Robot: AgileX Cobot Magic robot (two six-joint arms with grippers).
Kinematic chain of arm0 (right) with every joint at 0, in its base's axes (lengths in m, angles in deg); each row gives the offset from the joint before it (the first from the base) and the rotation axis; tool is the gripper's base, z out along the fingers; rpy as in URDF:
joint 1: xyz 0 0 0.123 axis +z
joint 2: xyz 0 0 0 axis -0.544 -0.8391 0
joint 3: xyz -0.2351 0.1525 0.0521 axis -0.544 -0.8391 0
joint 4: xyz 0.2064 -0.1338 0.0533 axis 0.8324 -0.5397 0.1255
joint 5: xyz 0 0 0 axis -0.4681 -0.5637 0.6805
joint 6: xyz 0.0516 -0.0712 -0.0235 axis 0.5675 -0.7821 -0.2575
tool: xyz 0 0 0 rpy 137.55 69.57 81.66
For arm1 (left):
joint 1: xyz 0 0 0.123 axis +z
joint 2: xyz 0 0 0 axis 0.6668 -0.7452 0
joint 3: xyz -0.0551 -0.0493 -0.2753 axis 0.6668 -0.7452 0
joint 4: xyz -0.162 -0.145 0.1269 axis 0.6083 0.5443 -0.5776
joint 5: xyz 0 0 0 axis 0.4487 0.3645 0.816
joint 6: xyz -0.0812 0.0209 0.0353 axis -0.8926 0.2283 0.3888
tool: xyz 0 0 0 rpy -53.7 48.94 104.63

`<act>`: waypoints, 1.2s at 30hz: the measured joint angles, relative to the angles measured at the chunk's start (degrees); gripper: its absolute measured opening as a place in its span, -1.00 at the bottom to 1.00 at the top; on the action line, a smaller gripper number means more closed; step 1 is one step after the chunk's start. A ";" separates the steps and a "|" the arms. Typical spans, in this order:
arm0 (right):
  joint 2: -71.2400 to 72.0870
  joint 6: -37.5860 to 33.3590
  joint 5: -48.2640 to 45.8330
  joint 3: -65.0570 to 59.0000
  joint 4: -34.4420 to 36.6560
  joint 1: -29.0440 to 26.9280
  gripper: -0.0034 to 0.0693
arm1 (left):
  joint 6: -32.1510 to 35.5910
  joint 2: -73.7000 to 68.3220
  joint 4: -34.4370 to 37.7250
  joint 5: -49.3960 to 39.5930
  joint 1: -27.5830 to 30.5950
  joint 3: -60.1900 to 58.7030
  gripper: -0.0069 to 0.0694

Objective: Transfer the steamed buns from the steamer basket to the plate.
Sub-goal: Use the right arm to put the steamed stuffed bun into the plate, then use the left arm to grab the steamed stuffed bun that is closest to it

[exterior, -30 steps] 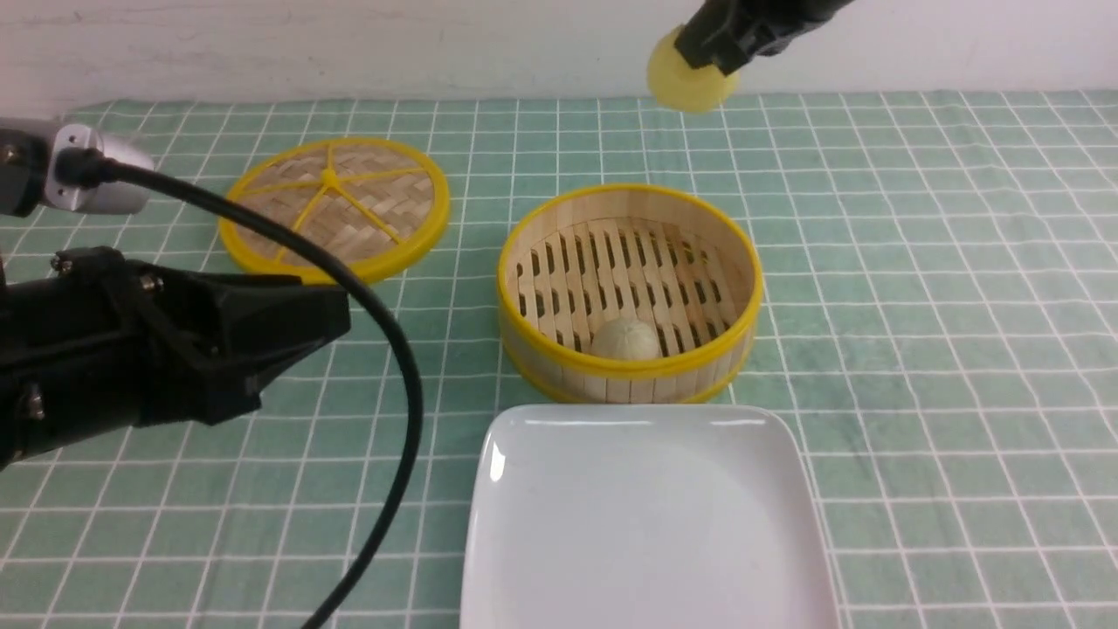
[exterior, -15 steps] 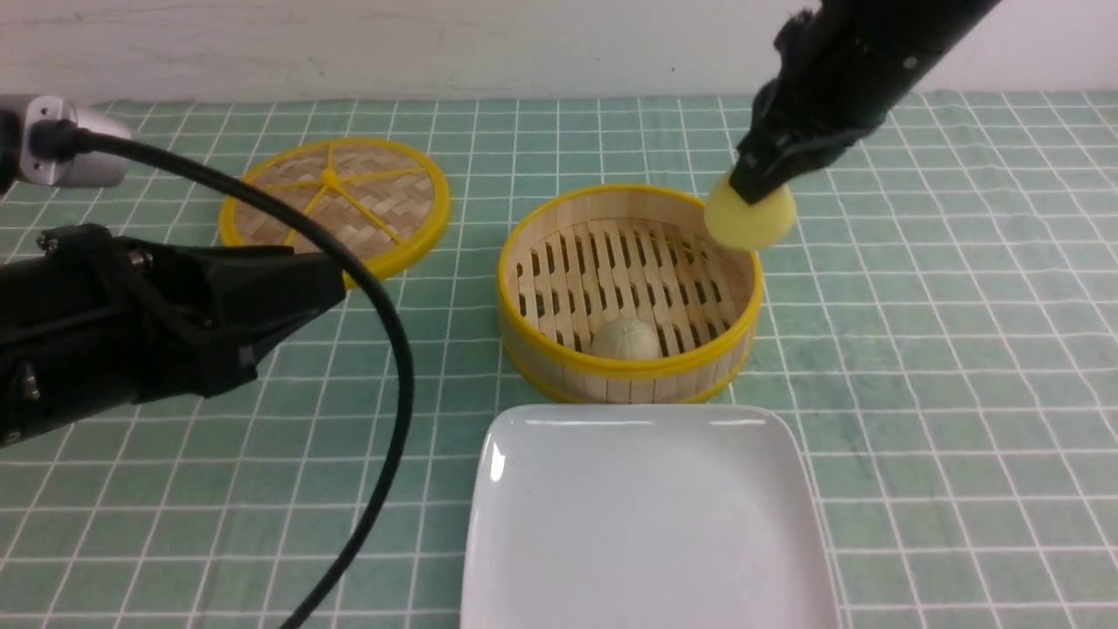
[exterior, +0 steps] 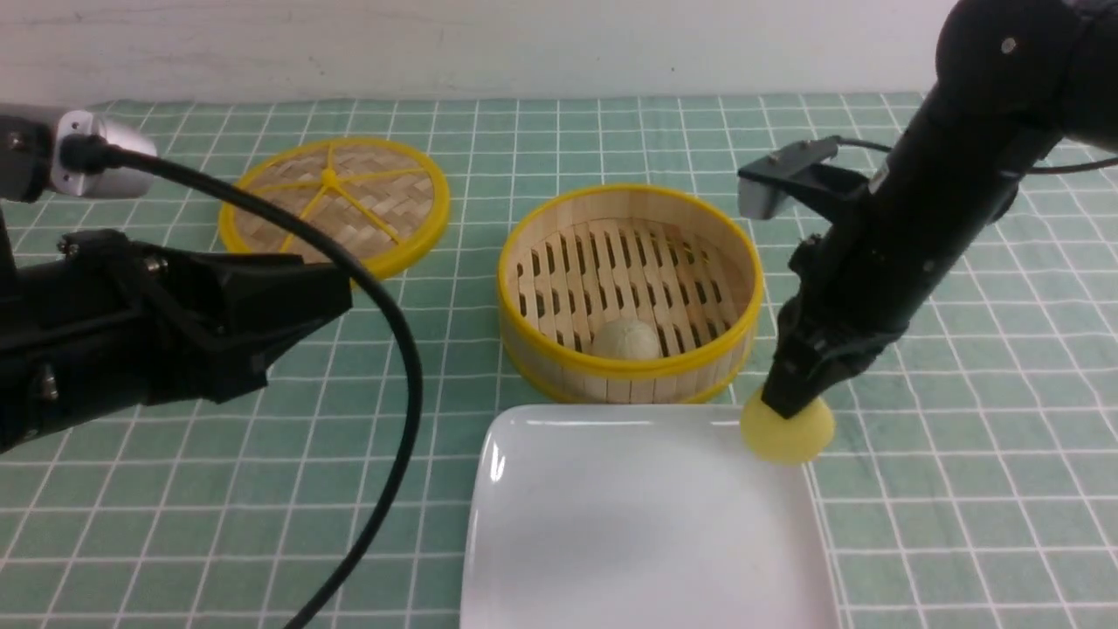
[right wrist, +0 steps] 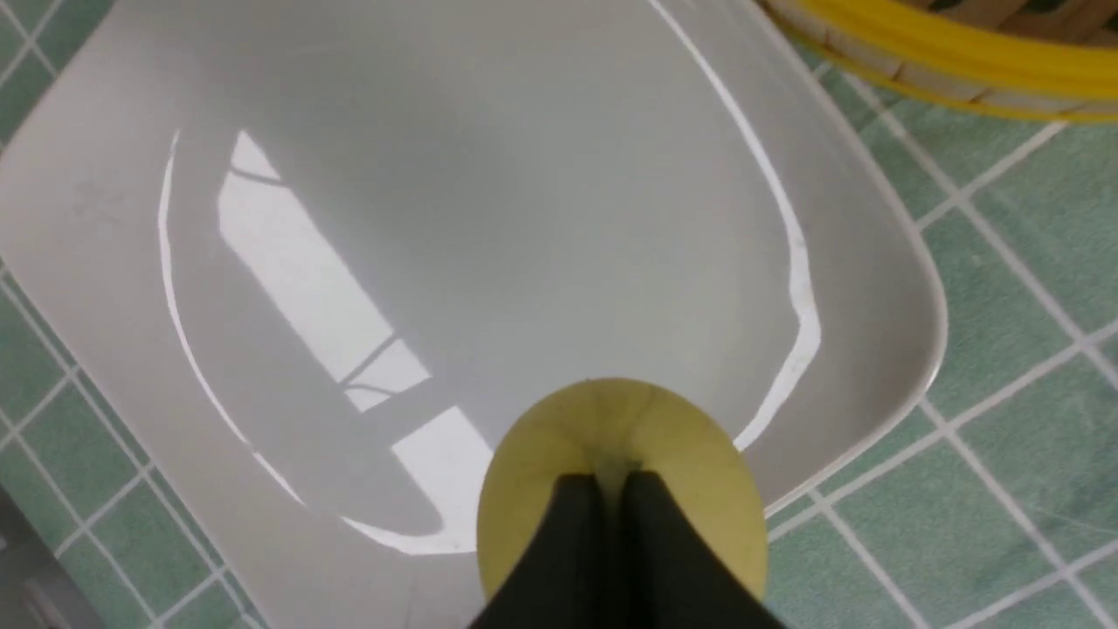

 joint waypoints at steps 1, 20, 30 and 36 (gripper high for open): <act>0.00 -0.58 0.17 -0.77 0.06 0.00 -0.86 | 0.11 -0.67 0.02 -0.37 0.00 0.00 0.05; -8.27 -12.92 11.66 -5.36 6.26 0.00 -0.85 | 1.16 -4.02 1.53 -1.35 0.00 0.05 0.05; -8.44 -14.55 13.09 -5.36 7.09 0.00 -0.64 | 1.19 -4.02 1.55 -1.35 0.00 0.05 0.05; -6.92 -14.55 13.14 -5.19 7.28 0.00 0.29 | 1.19 -4.02 1.50 -1.35 0.00 0.05 0.05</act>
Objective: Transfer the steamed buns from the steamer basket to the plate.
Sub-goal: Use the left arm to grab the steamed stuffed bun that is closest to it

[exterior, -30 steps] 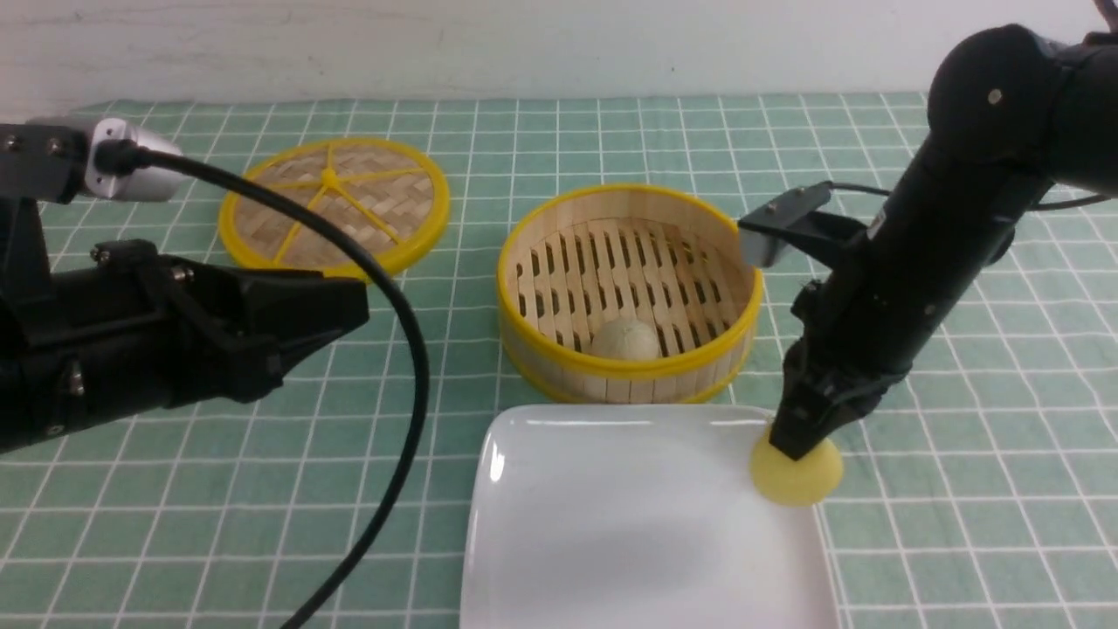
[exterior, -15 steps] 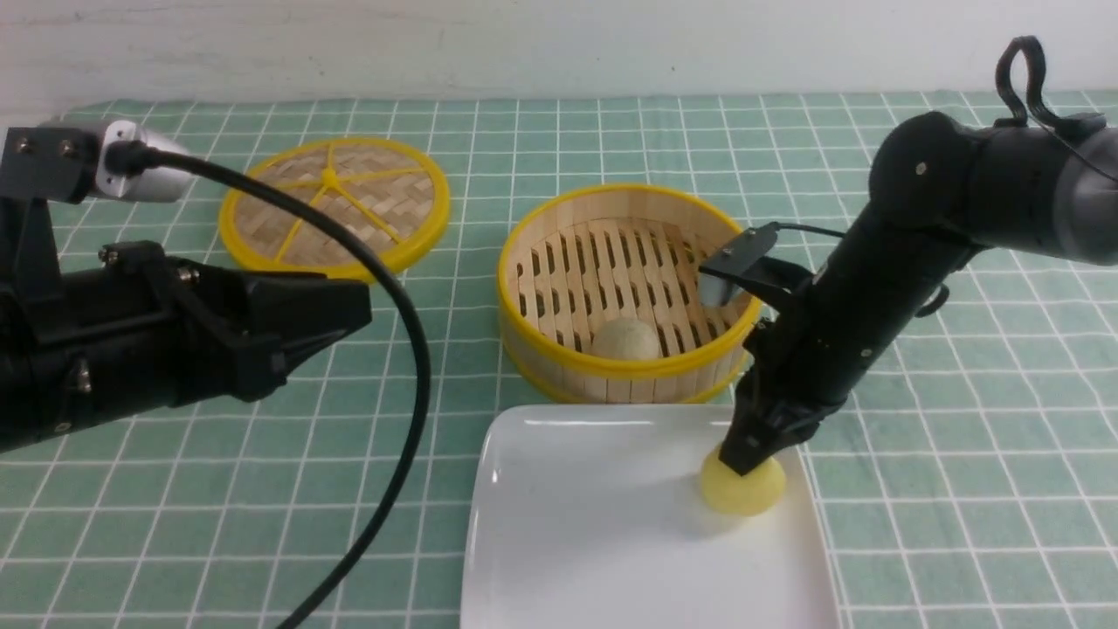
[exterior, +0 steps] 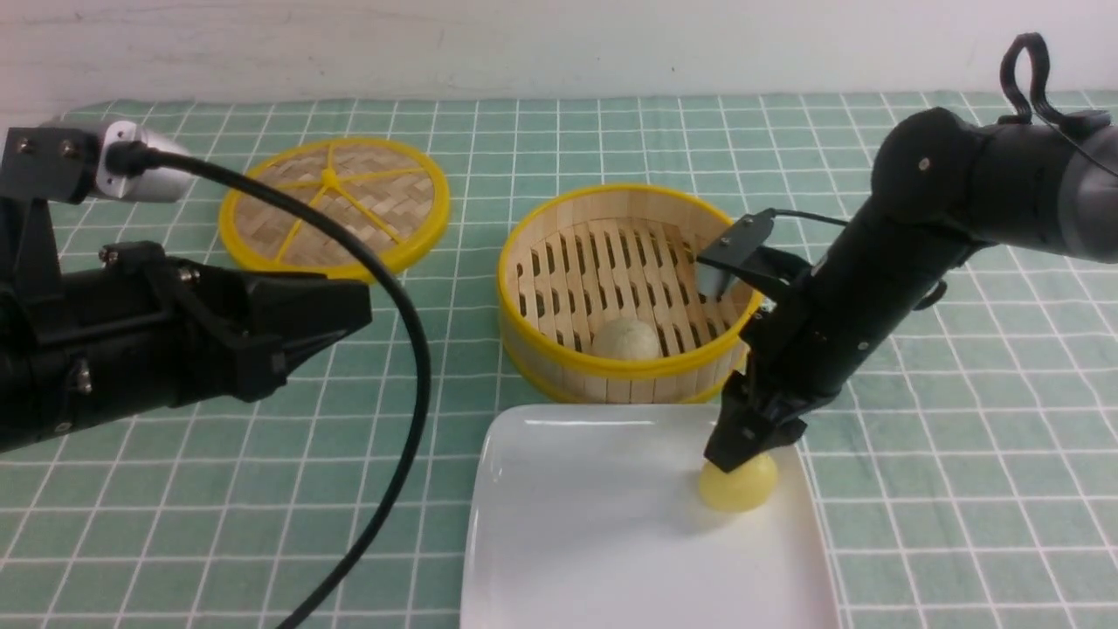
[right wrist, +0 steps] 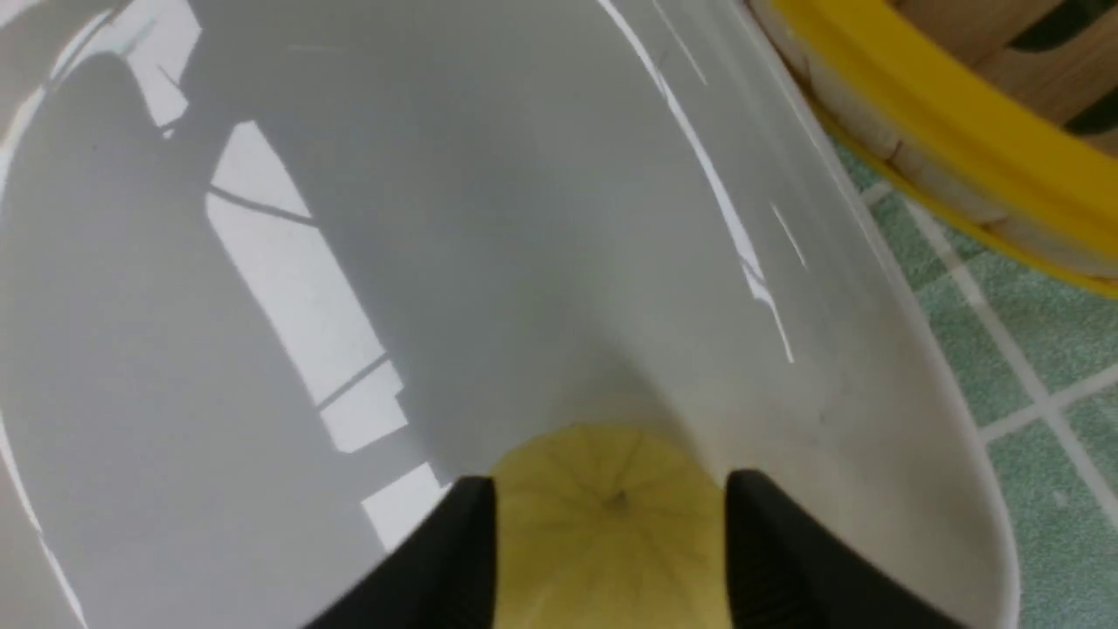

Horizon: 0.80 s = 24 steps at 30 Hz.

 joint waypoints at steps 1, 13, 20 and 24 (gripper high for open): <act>0.62 0.00 0.15 0.16 0.00 0.00 0.46 | 0.00 0.00 0.00 0.00 0.00 0.00 0.05; 17.73 6.87 -3.90 9.28 -7.56 0.00 0.75 | 0.00 -3.06 -1.63 1.01 0.00 4.18 0.05; 29.75 13.97 -6.90 9.54 -18.15 0.00 0.62 | -2.29 -11.70 -6.77 -1.70 0.00 15.20 0.05; 36.56 18.82 -10.20 9.73 -22.69 0.00 0.62 | -5.75 -19.39 -10.93 -3.62 0.00 22.22 0.05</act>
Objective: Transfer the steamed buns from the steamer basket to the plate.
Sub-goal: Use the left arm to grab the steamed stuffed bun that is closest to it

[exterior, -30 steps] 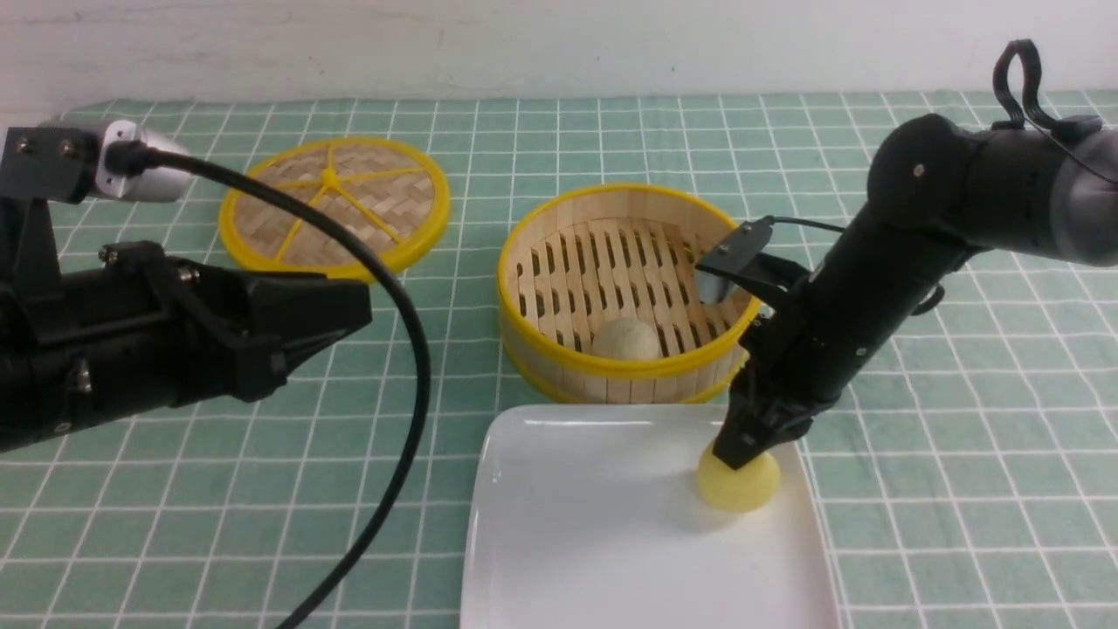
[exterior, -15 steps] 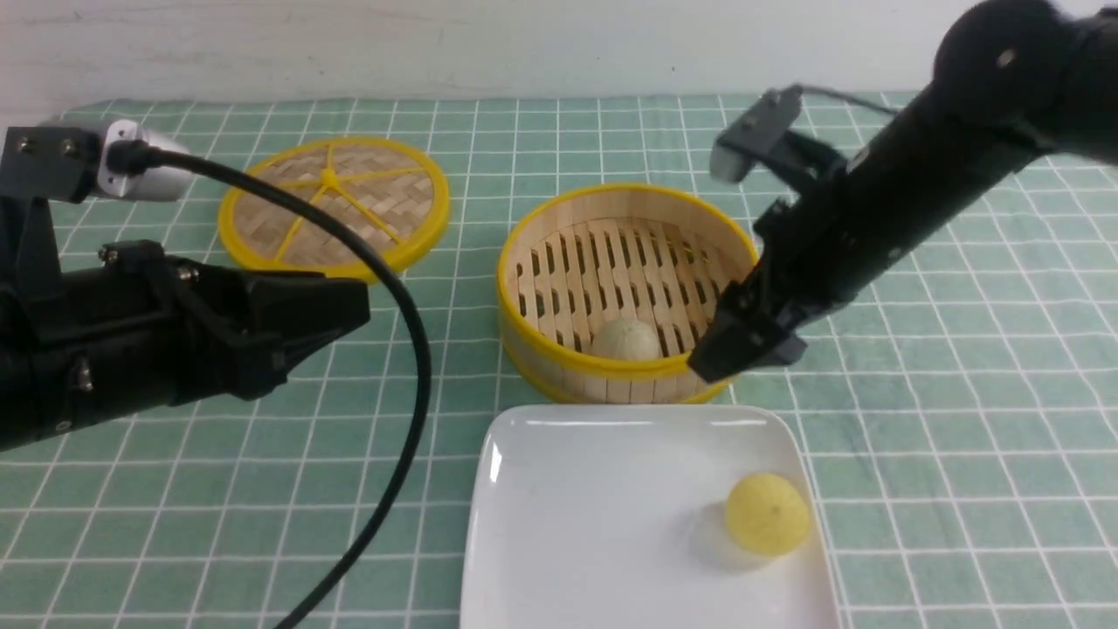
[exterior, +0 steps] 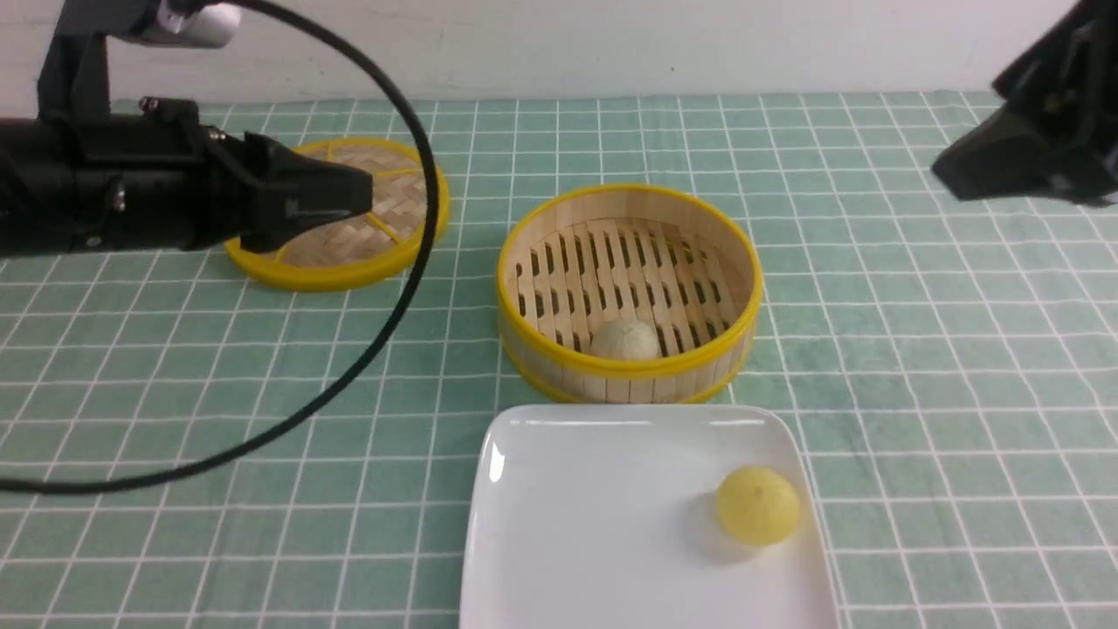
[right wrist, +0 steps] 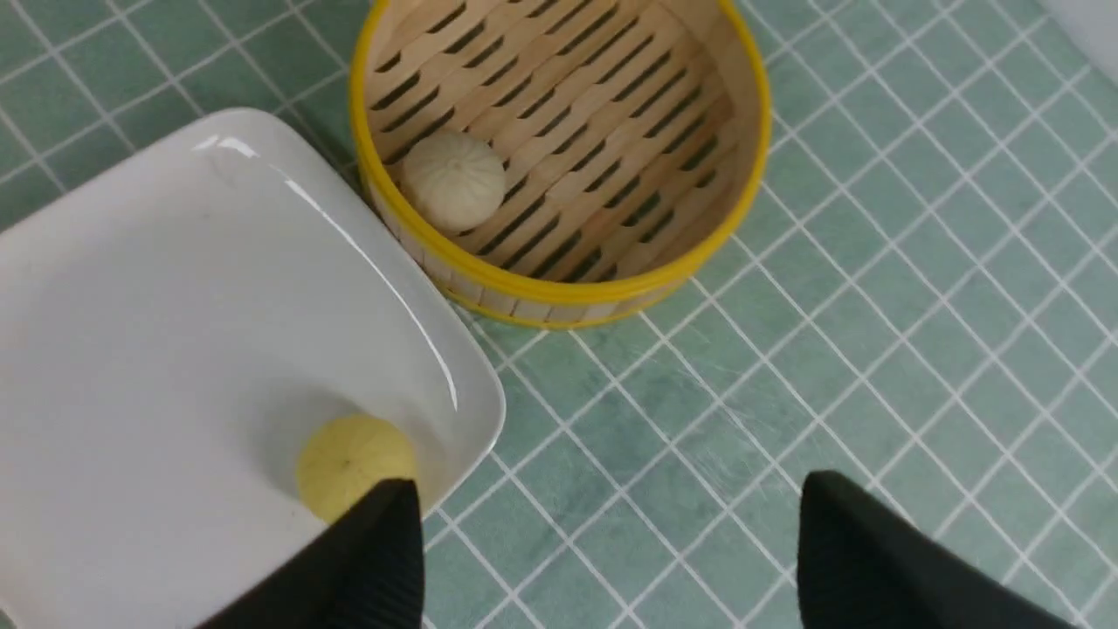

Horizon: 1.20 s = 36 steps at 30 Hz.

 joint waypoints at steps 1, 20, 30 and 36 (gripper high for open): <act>1.19 0.95 -0.86 0.00 -0.61 0.00 0.62 | -0.66 -1.63 -0.62 -0.88 0.00 1.67 0.05; 4.92 4.36 -5.36 -3.49 -0.60 0.00 0.61 | -3.07 -25.36 -16.07 0.63 -19.64 25.16 0.06; 4.92 4.37 -5.30 -6.33 1.82 0.00 0.61 | -9.53 -31.06 -18.73 5.59 -23.08 30.19 0.35; 4.92 4.37 -5.30 -6.33 2.43 0.00 0.61 | -11.84 -35.10 -18.97 6.09 -23.08 30.93 0.42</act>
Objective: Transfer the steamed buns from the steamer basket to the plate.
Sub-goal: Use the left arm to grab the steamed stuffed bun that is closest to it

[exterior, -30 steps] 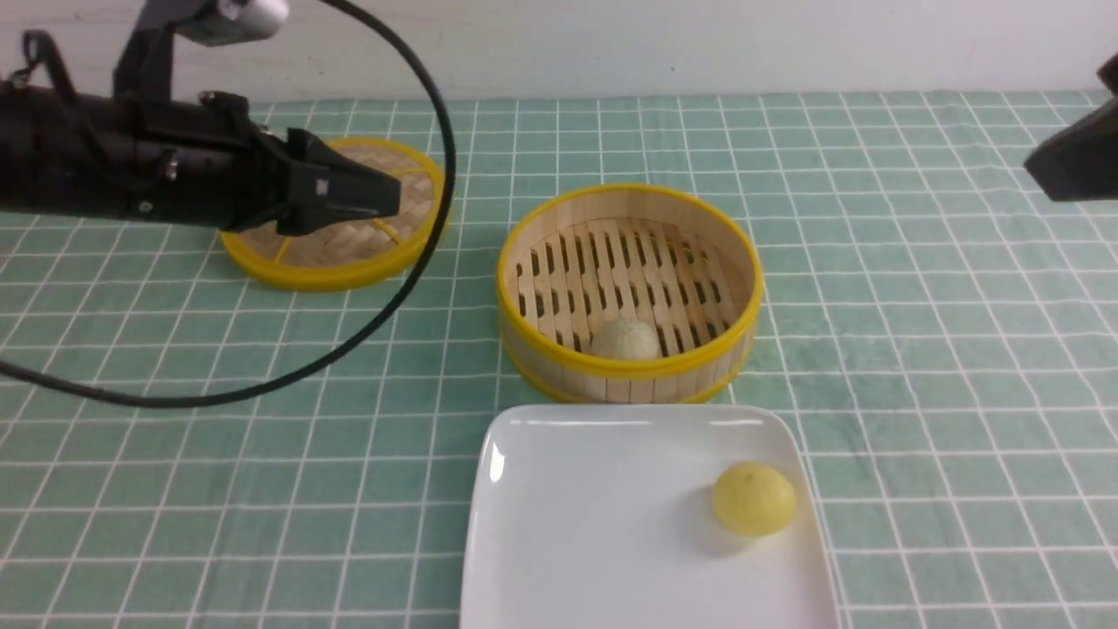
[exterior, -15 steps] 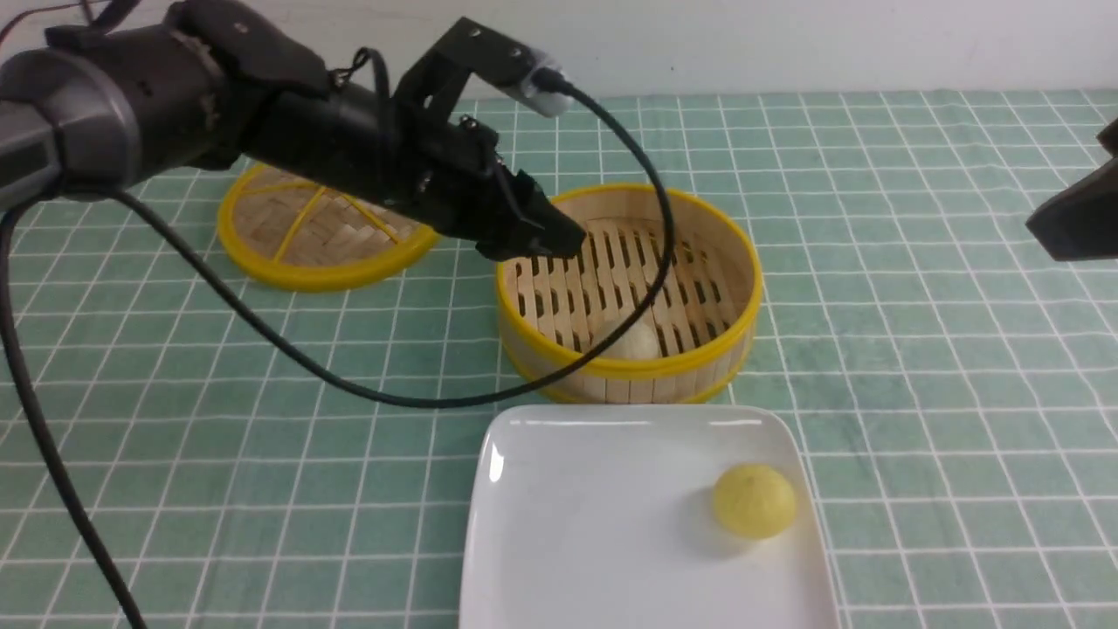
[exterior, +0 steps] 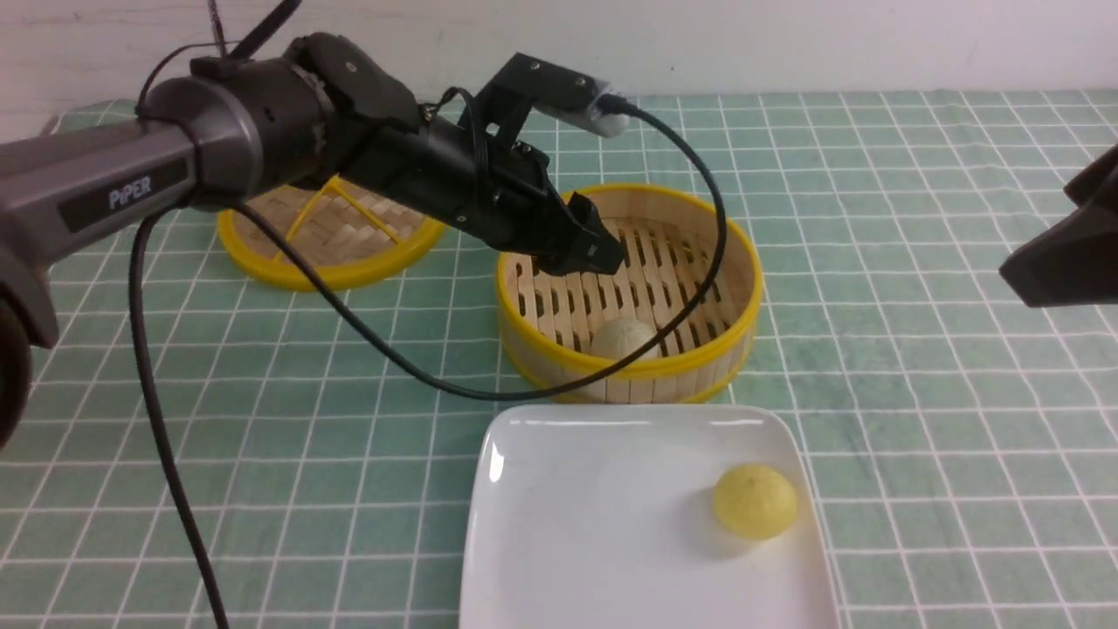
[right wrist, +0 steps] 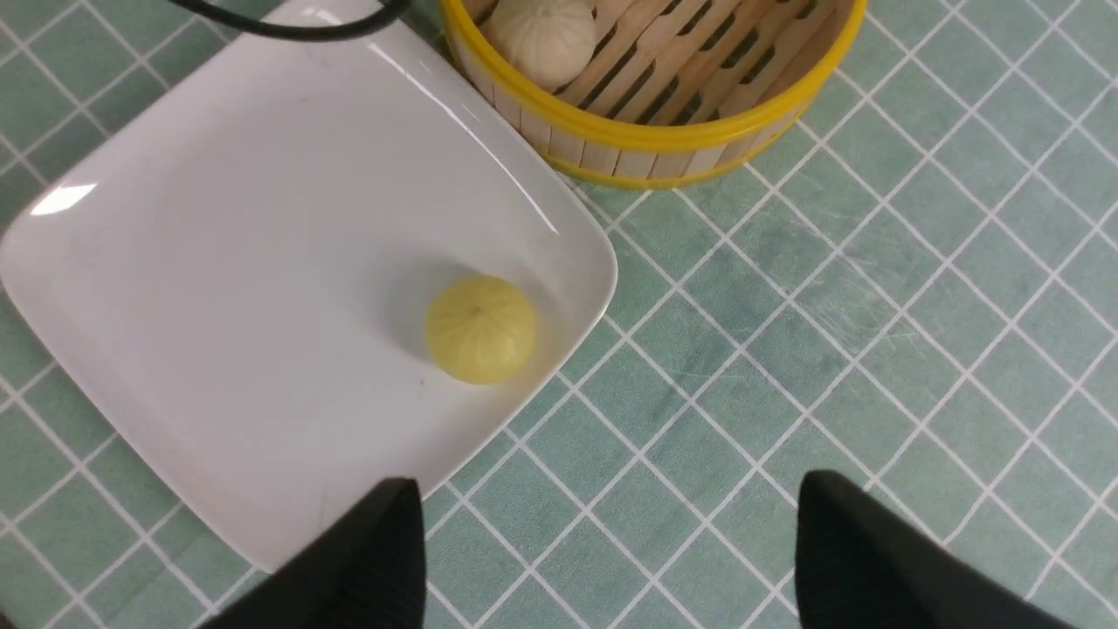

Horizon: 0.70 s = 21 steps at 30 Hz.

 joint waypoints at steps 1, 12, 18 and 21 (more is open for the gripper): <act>0.00 0.00 0.00 -0.02 0.06 0.00 0.61 | -0.07 -0.76 0.21 -0.16 0.00 0.00 0.42; 0.00 0.00 0.00 -0.16 0.67 0.00 0.60 | -0.22 -5.51 0.63 1.82 -4.88 0.00 0.42; 0.00 0.00 0.00 -0.20 1.09 0.00 0.60 | -0.71 -5.56 0.56 4.08 -6.76 0.00 0.42; 0.00 0.00 0.00 -0.20 1.22 0.00 0.60 | -0.71 -5.56 0.44 4.88 -6.77 0.00 0.42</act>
